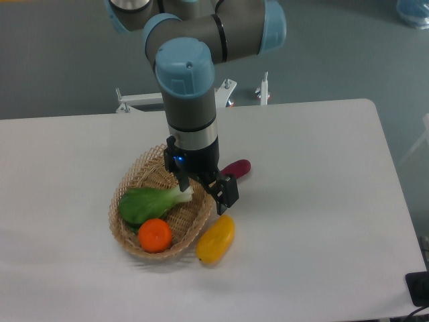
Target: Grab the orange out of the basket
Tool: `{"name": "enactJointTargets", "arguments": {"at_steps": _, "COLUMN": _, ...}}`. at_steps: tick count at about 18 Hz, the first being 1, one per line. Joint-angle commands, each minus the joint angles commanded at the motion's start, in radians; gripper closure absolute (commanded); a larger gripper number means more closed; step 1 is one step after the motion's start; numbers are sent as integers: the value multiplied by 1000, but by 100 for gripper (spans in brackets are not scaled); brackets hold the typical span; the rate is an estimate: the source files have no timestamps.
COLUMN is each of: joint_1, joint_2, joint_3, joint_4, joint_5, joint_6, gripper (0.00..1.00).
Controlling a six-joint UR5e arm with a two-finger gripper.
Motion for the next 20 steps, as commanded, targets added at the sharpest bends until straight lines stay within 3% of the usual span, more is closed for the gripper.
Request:
{"name": "enactJointTargets", "arguments": {"at_steps": 9, "joint_1": 2, "joint_2": 0, "joint_3": -9, "joint_4": 5, "joint_5": -9, "joint_6": -20, "gripper": 0}}
{"name": "enactJointTargets", "arguments": {"at_steps": 15, "joint_1": -3, "joint_2": -3, "joint_3": -14, "joint_4": 9, "joint_5": -11, "joint_6": -118, "gripper": 0}}
{"name": "enactJointTargets", "arguments": {"at_steps": 20, "joint_1": -8, "joint_2": -17, "joint_3": -20, "joint_4": 9, "joint_5": -92, "joint_6": -271, "gripper": 0}}
